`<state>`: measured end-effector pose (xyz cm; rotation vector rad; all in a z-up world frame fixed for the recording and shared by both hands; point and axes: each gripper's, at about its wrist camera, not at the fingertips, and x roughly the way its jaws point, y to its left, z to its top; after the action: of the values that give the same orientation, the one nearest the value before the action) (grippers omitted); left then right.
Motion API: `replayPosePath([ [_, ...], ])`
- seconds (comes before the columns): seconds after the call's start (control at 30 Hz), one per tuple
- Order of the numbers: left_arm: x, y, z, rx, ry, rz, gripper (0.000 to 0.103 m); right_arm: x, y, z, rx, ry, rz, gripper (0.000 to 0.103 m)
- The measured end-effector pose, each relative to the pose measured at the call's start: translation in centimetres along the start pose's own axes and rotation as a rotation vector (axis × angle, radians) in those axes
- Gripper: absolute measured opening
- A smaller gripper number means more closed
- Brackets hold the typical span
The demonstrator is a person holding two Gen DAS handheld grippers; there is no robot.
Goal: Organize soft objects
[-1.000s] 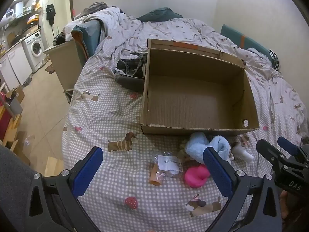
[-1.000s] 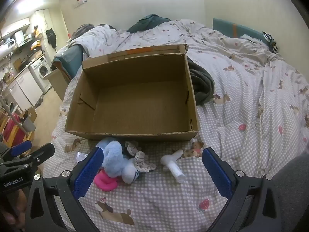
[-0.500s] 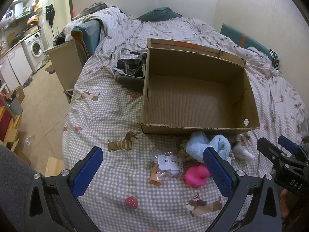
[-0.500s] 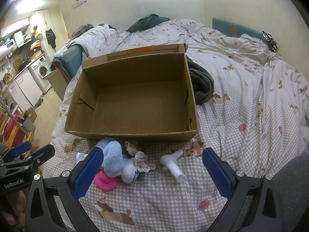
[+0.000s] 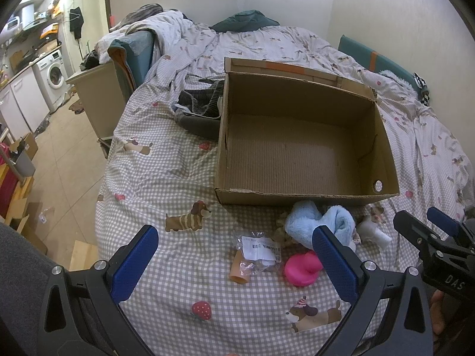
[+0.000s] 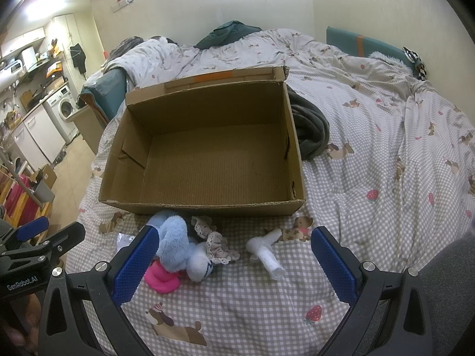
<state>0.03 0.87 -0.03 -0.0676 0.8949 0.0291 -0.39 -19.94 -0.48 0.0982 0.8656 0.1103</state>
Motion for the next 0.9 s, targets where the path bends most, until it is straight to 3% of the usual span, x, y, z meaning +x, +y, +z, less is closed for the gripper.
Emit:
replayPosePath([
  [0.9, 0.11, 0.16, -0.14, 0.003, 0.002, 0.004, 0.103, 0.1, 0.07, 0.01, 0.001, 0.003, -0.001, 0.103],
])
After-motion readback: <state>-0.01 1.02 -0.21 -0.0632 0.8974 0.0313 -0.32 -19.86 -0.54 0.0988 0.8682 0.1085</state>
